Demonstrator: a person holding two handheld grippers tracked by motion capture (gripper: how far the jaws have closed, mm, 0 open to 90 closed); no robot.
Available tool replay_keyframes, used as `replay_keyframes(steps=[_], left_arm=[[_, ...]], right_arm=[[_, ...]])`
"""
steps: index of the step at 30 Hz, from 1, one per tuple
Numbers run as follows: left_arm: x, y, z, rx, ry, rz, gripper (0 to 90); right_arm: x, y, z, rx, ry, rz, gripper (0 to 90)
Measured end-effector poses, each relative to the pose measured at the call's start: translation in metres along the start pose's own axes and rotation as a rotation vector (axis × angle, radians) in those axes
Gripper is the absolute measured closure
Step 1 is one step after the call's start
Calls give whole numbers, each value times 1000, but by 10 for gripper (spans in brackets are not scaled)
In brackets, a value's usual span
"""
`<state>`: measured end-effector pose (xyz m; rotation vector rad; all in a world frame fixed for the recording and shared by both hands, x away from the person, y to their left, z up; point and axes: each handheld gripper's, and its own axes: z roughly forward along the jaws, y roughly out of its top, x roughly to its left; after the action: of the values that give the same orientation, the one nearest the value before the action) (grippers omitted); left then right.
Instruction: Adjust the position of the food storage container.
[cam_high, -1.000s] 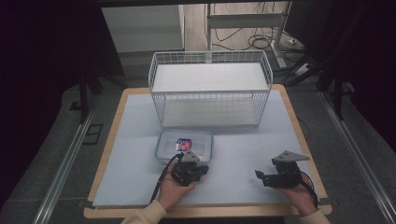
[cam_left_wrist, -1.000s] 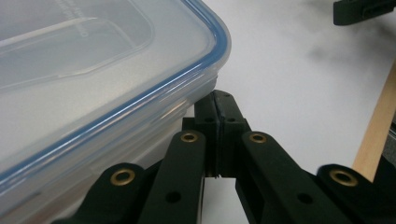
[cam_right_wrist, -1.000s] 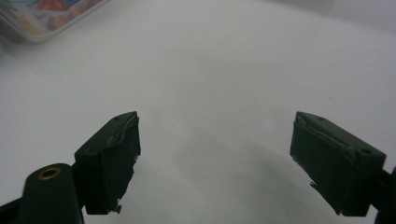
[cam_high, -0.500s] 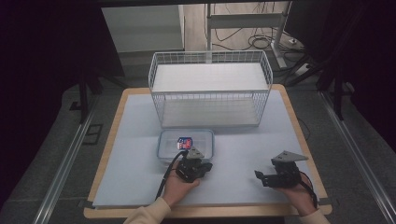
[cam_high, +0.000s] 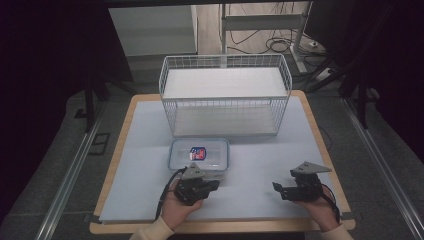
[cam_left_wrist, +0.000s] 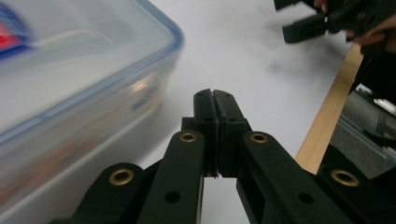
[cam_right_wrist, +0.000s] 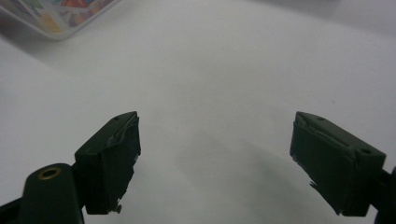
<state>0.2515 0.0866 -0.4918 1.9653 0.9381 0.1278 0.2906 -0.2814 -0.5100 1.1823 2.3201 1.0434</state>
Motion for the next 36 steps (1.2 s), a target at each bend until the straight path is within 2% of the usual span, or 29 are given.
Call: replay_keyframes(steps=[6, 7, 8, 11, 12, 13, 16, 18, 20, 21, 22, 24, 27, 28, 30, 36], left_arm=[[20, -2, -31, -57, 41, -49, 891], [20, -2, -31, -57, 41, -49, 891], [28, -2, -40, -75, 56, -66, 892], [40, -2, -54, -104, 81, -90, 891], [40, -2, -54, -104, 81, -90, 889], [48, -2, -63, -121, 95, -106, 887], [54, -4, -68, -130, 101, -125, 862], [60, -7, -74, -143, 128, -143, 798], [61, -7, -75, -142, 161, -140, 666], [62, -6, -76, -154, 179, -152, 592], [64, -5, -77, -160, 182, -176, 508], [68, -6, -79, -161, 181, -203, 421], [73, -7, -80, -153, 181, -217, 330], [77, -8, -80, -151, 174, -237, 306], [81, -8, -81, -148, 170, -248, 274], [88, -9, -84, -140, 167, -267, 233]], right_arm=[[0, 0, -1, -5, -4, 0, 160], [0, 0, 0, -4, -5, 0, 160], [0, 0, 0, -3, -6, -1, 160], [0, 0, 0, -4, -6, 0, 160], [0, 0, 0, -4, -6, 0, 160], [0, 0, -1, -9, -6, 3, 159], [-2, 0, -2, -15, -8, 6, 160], [-2, 0, -2, -13, -9, 7, 160], [-2, 0, -2, -12, -9, 5, 160], [-1, 0, -2, -12, -8, 5, 160], [-1, 1, -2, -13, -8, 5, 160], [-1, 1, -1, -15, -7, 6, 160], [-1, 2, -2, -26, -5, 8, 160], [-2, 2, -2, -30, -5, 6, 160], [-1, 3, -2, -33, 2, 5, 160], [0, 3, 0, -33, 8, -7, 160]])
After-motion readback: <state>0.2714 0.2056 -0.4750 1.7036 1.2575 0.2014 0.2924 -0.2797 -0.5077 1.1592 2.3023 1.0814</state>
